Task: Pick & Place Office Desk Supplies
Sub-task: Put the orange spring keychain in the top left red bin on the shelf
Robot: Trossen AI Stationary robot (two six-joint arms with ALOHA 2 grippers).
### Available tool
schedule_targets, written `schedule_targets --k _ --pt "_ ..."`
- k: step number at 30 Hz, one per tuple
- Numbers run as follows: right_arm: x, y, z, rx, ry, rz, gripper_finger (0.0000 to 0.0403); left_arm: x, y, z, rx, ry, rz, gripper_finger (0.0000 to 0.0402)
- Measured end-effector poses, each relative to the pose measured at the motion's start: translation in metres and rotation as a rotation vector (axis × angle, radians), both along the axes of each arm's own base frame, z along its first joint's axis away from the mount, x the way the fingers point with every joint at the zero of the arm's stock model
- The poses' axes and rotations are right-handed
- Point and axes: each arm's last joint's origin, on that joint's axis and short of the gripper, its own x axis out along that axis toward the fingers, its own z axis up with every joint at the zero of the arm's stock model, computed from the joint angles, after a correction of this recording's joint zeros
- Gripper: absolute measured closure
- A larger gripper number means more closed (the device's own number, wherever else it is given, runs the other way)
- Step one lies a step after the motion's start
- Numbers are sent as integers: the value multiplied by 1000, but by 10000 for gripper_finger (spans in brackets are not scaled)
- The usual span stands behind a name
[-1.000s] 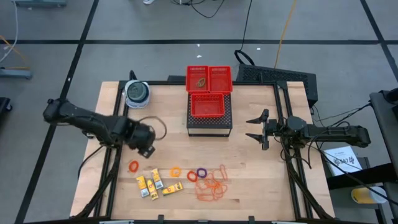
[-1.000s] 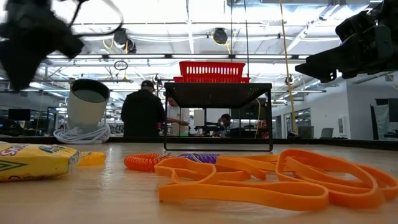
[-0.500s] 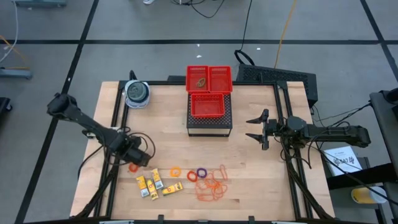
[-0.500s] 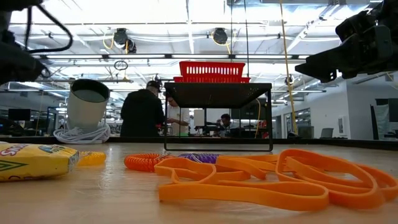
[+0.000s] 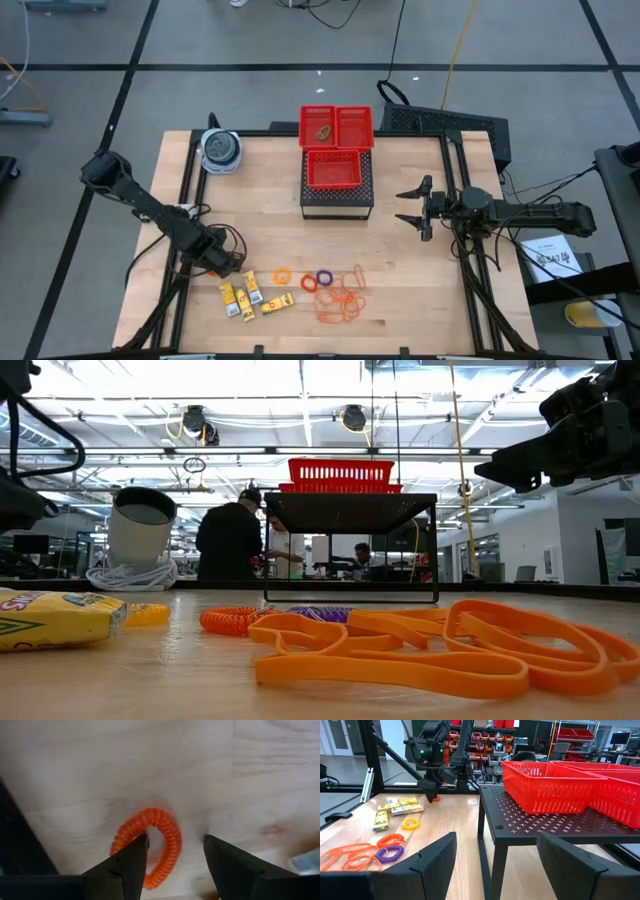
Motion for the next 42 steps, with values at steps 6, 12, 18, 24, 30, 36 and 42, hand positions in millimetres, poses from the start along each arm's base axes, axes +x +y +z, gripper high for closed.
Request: schedule_targets --k 6,12,18,24,30,36,42 --pt "0 0 0 0 1 0 136 13 -5 1 -11 -151 -5 199" --pt "0 0 0 0 0 0 135 25 -3 3 96 -347 -57 199" --pt "0 0 0 0 0 0 135 36 13 5 359 -473 -77 199" --pt "0 0 0 0 0 0 135 45 32 7 552 -501 -126 199" --pt "0 0 0 0 0 0 136 49 45 6 516 -445 -207 199" --pt "0 0 0 0 0 0 136 47 45 4 327 -390 -322 199" --pt "0 0 0 0 0 0 135 42 48 2 336 -329 -326 199"
